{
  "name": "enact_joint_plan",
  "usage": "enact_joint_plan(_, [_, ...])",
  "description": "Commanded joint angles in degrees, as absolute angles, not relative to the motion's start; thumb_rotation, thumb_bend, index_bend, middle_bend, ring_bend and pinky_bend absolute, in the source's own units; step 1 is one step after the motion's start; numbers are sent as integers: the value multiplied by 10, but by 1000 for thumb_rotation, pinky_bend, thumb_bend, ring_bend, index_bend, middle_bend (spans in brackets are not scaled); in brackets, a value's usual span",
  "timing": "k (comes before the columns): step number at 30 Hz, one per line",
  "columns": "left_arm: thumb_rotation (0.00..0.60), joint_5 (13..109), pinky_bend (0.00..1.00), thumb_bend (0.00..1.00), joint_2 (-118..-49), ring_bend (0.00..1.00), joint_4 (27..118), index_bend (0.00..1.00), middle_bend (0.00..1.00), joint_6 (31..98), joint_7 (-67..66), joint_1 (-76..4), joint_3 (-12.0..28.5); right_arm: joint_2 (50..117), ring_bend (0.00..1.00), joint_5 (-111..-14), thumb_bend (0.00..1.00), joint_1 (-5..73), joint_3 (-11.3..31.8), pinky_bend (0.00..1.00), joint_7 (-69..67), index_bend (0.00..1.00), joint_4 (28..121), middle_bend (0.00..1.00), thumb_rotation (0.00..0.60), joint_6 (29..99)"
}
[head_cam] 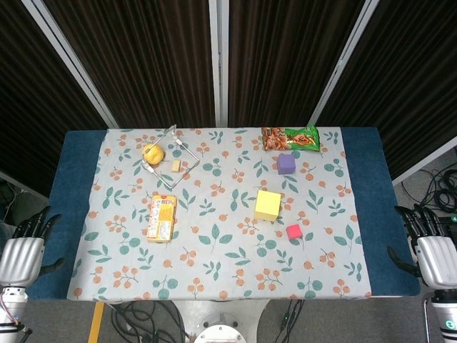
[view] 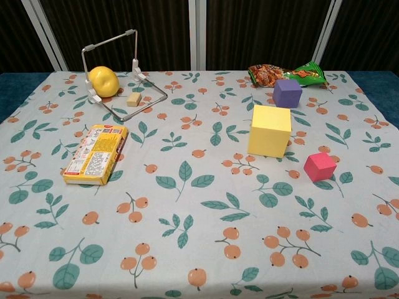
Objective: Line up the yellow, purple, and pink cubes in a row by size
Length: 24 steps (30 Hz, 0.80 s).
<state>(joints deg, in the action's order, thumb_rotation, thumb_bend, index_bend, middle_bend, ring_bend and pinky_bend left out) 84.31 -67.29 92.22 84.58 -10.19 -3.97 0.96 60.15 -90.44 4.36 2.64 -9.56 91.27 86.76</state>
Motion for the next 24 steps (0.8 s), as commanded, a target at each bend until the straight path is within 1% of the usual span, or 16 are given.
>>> enact_joint_plan(1, [600,841,188,40,-675,141,921,207,155,846,-103,-40,11,602,10,-902,227,45,27,35,-96,94,913,132,600,865])
enact_joint_plan(11, [600,846,188,41,-673,141,926,207,155,853,-105,-38,12,602,10,-907,227,49,28,35,-95,93,915,136,600,865])
enact_joint_plan(14, [600,847,188,41,-672,141,928,207,155,855,-105,-37,12,602,10,-907,206,63,31,47,-85,79,931,140,600,844])
enact_joint_plan(20, [600,854,188,41,-672,141,932,207,155,860,-103,-37,12,622,11,-884,52,125,60,107,-46,47,983,140,600,767])
enact_joint_plan(24, [600,852,188,40,-671,141,931,207,155,857,-103,-36,10,653,11,-836,26,185,80,119,-15,24,1005,120,600,674])
